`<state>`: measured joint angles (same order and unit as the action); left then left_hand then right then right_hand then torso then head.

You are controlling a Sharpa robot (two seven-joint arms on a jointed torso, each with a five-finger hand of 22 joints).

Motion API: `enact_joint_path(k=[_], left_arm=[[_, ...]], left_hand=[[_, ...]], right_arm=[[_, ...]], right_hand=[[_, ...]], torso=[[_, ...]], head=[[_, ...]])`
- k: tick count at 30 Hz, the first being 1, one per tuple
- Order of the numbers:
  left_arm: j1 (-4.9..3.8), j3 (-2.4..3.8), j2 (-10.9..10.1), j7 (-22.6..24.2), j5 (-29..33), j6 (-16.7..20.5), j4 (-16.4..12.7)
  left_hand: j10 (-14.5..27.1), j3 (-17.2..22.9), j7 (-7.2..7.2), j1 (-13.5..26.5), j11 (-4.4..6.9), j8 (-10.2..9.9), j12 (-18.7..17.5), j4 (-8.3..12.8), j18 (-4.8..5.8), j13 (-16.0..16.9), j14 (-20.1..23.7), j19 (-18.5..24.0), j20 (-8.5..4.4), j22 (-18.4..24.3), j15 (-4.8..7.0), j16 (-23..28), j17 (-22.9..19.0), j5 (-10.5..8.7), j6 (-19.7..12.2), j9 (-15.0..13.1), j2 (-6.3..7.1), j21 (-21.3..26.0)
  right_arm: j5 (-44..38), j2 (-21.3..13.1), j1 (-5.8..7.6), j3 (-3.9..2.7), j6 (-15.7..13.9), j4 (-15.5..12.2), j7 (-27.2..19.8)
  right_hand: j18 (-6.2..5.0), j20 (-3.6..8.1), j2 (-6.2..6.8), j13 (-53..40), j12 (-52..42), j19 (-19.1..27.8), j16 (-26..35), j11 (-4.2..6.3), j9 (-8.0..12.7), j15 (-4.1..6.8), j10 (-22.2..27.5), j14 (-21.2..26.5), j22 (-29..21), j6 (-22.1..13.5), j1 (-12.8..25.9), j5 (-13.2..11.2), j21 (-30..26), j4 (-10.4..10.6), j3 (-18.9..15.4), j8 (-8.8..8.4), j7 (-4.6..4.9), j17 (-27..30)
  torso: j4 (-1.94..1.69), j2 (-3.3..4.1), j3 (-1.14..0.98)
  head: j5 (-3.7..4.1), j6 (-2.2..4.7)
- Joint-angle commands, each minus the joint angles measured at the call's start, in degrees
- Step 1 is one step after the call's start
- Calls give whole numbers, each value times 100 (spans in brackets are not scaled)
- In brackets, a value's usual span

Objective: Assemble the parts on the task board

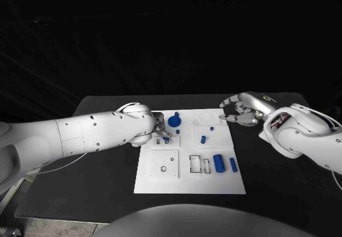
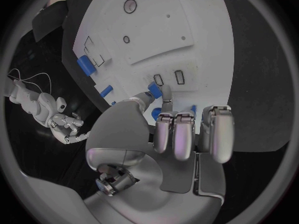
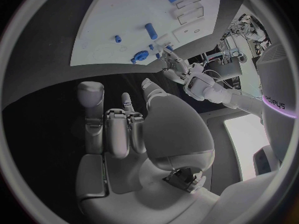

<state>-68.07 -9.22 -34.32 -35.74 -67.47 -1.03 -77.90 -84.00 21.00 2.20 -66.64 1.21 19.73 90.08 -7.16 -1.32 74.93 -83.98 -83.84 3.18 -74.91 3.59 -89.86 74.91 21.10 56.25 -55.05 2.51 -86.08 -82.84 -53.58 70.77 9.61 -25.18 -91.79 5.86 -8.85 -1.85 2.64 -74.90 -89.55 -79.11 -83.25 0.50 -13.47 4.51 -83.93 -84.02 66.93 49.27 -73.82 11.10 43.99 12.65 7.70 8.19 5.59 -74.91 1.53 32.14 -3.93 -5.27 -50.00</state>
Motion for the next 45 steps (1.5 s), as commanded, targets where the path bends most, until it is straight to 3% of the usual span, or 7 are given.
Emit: enact_joint_path(k=[1,17,33,45], left_arm=[[0,-3,17,107,-329,-242,15],[15,-20,7,57,-589,-353,34],[125,-19,58,48,-579,-331,40],[152,-17,90,53,-527,-281,41]], left_hand=[[-600,43,30,51,-34,-28,-8,8,-51,1507,-602,35,3,-990,-41,-14,1509,-39,-31,-14,0,21],[-600,80,38,70,-42,-46,-8,8,-53,1507,-602,48,11,-984,-50,-14,1509,-84,-38,-35,-10,30],[-600,98,49,113,-52,-62,-8,-13,-55,1507,-602,56,18,-981,-57,-14,1509,-106,-40,-52,-20,38],[-600,110,53,131,-55,-68,-8,-24,-56,1507,-602,57,21,-981,-61,-14,1509,-117,-39,-62,-35,39]], right_arm=[[-4,-2,-7,0,61,5,-12],[-4,-6,-66,1,74,31,-24],[-3,-4,-78,2,98,38,-19],[42,0,-80,2,143,55,2]], right_hand=[[81,-20,-58,-1429,26,8,8,-24,8,-40,-540,-395,-9,23,-19,22,-19,-7,22,19,-8,-374],[78,-22,-52,-1423,31,15,8,-25,14,-41,-535,-395,-18,18,-30,17,-42,-16,22,14,-8,-373],[75,-23,-52,-1418,36,20,13,-26,17,-43,-530,-394,-24,22,-42,17,-60,-25,24,15,-6,-364],[73,-24,-57,-1414,39,25,17,-28,20,-44,-527,-392,-29,29,-54,20,-74,-33,29,17,-4,-357]], torso=[[3,-1,-5],[1,0,-3],[0,0,-4],[2,-2,-4]], head=[[-9,0],[-22,0],[-21,0],[-31,0]])
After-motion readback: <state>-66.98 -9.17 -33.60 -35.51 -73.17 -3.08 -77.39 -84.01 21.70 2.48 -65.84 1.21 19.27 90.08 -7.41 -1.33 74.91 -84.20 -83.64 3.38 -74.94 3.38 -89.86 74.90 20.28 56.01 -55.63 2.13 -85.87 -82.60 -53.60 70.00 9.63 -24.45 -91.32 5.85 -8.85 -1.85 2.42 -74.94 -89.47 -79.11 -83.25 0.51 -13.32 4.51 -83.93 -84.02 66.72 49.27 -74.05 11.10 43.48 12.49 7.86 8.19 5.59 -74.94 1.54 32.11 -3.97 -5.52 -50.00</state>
